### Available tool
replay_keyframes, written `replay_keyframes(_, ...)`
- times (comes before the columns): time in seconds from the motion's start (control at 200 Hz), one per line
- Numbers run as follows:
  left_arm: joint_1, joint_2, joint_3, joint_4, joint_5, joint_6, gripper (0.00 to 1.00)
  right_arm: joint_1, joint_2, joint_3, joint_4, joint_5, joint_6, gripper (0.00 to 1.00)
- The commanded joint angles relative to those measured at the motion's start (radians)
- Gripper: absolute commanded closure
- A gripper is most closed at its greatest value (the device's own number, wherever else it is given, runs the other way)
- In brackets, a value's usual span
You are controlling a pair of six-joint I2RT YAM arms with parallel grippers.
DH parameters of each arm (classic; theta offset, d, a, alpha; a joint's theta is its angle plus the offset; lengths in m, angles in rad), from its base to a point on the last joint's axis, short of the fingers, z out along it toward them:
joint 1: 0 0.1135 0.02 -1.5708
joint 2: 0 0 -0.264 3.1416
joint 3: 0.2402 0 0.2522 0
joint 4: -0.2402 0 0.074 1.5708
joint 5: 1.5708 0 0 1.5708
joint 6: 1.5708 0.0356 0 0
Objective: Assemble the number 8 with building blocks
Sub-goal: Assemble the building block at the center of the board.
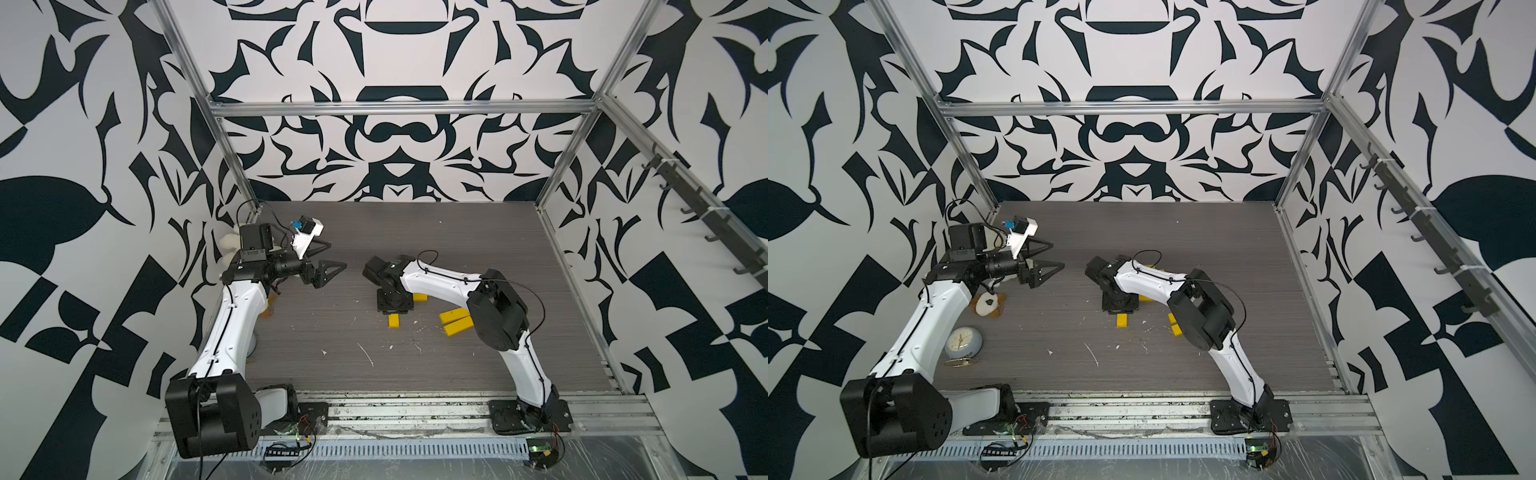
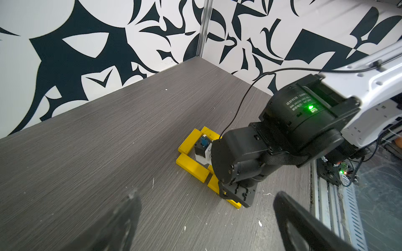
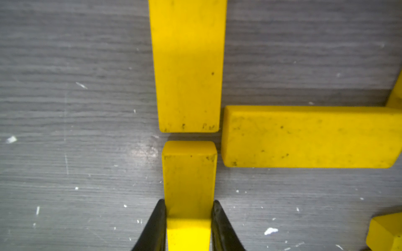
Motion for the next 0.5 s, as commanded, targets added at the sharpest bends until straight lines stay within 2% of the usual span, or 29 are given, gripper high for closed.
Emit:
replay_keyframes(0.0, 0.004, -0.008, -0.016, 0.003, 0.023, -0.001, 0.0, -0.003, -0.026, 0.017, -0.033, 0.03, 0.005, 0.66)
replay_keyframes(0.065, 0.004, -0.008, -0.017, 0.003, 0.026, 0.0, 0.01, -0.002, -0.029, 0.019, -0.037, 0.033, 0.005, 0.57)
replay_keyframes(0.165, 0.004, -0.008, -0.016, 0.003, 0.028, 0.0, 0.0, -0.003, -0.034, 0.021, -0.039, 0.036, 0.005, 0.49)
replay_keyframes(0.405, 0.005, -0.009, -0.017, 0.002, 0.029, 0.0, 0.01, -0.002, -0.061, 0.022, -0.049, 0.065, 0.0, 0.48)
replay_keyframes(0.495, 0.005, -0.012, -0.016, 0.002, 0.025, 0.001, 0.01, 0.009, -0.115, 0.019, -0.046, 0.08, -0.069, 0.48)
